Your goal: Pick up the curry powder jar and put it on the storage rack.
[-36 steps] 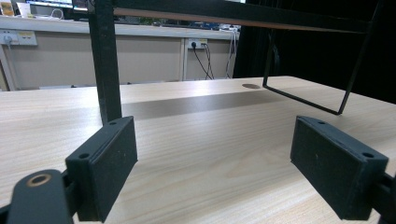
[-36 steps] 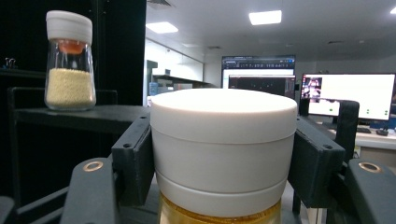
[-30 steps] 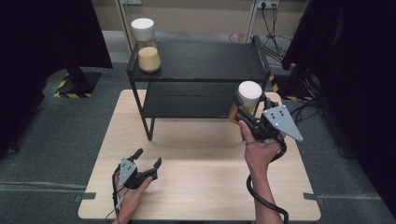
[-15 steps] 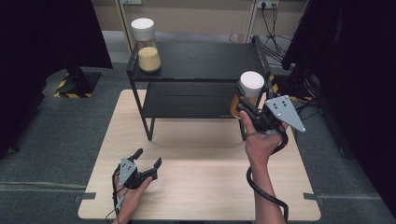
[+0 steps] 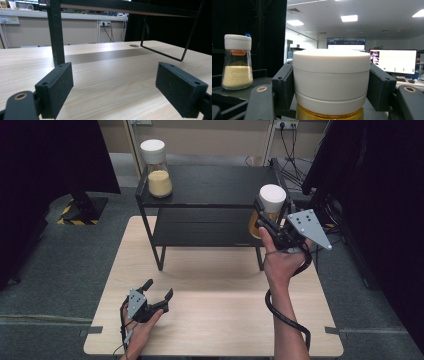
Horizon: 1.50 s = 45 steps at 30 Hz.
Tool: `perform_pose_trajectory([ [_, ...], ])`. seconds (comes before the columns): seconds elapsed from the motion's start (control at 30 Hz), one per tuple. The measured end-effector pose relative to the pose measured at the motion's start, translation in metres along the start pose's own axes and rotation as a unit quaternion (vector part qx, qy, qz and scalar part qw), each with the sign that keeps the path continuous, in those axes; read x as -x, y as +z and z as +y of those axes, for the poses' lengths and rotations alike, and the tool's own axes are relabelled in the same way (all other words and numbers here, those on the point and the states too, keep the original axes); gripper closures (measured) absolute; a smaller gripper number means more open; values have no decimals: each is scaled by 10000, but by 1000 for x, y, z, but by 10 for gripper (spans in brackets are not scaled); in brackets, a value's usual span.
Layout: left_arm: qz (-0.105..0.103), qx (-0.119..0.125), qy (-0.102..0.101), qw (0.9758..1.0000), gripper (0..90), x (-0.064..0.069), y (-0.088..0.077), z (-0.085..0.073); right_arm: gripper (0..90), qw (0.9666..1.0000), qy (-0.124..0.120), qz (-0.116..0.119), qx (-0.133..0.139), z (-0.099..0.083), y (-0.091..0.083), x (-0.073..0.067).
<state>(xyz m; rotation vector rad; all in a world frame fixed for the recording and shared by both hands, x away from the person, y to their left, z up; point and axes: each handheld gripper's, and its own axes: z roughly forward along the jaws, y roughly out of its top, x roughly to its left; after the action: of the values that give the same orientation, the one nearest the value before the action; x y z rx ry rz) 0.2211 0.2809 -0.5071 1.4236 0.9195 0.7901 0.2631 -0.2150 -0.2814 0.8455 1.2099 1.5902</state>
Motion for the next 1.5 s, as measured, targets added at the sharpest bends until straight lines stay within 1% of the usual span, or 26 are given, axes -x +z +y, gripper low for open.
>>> perform_pose_trajectory([
  [0.73, -13, -8, 21, 10000, 141, 0, 0, 0, 339, 9999, 71, -121, 21, 22, 24, 7],
  [0.97, -14, -9, 20, 10000, 141, 0, 0, 0, 340, 9999, 67, -147, 11, 26, 31, 9],
  [1.33, -29, -5, 3, 10000, 141, -1, 1, 0, 339, 9996, 159, -231, -8, 32, 43, 13],
  [1.5, -35, -2, 12, 10000, 141, -1, 1, 0, 339, 9995, 175, -254, -33, 33, 51, 13],
])
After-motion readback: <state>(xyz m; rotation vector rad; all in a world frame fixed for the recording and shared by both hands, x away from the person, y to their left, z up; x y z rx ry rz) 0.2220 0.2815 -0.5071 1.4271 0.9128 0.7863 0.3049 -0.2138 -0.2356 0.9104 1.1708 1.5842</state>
